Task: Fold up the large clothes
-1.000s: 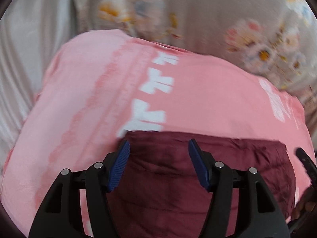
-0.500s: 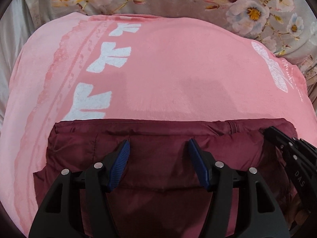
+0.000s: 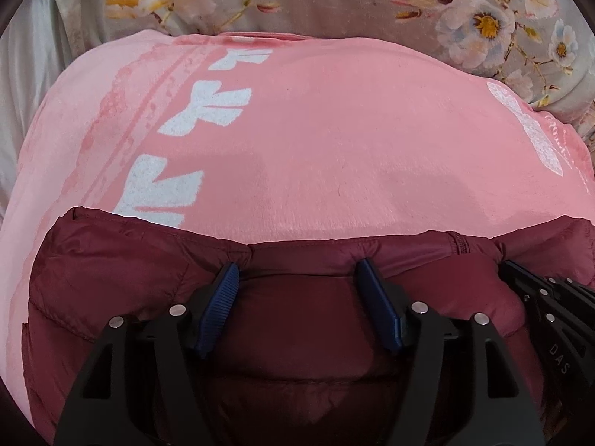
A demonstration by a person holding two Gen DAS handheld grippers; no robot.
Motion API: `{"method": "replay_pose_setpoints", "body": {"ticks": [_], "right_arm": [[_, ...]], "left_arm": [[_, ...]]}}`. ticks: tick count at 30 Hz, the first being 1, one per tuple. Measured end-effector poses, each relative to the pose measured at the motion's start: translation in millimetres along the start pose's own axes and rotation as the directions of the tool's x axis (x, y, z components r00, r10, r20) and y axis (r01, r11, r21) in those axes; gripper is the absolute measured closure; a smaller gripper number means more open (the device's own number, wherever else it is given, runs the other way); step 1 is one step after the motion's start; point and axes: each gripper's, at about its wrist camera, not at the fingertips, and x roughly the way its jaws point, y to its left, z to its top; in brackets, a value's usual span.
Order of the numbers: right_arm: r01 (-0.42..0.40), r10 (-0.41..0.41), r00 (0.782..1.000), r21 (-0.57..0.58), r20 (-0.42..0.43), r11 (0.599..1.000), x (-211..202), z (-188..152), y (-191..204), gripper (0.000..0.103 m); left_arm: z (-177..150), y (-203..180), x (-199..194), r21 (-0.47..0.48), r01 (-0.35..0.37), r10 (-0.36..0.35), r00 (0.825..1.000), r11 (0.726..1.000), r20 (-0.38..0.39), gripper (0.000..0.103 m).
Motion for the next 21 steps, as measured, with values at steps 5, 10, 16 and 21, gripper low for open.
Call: {"method": "replay_pose_setpoints", "body": {"ticks": [5, 10, 16, 21], "right_arm": [[-0.008, 0.008, 1.0, 0.006, 0.005, 1.0, 1.0, 1.2, -1.6, 0.103], [-0.011, 0.011, 1.0, 0.009, 0.006, 1.0, 0.4, 2.1, -2.0, 0.103], [-0.012, 0.012, 1.0, 0.009, 0.007, 1.0, -0.1, 2.5, -2.3, 0.103], [-0.044, 0.041, 0.998, 0.05, 0.044, 0.998, -7.5, 1.7, -11.2, 0.103]], "left_arm": [[0.2, -3.7, 1.3, 0.012, -0.017, 0.017, 1.0, 1.0, 0.009, 0.037], [-0.8, -5.9, 2.0, 0.018, -0.033, 0.032, 0.999, 0.999, 0.013, 0.037], [-1.5, -7.5, 2.0, 0.024, -0.045, 0.045, 0.999, 0.999, 0.014, 0.036], [-1.5, -7.3, 2.0, 0.023, -0.045, 0.045, 0.999, 0.999, 0.015, 0.036]]}}
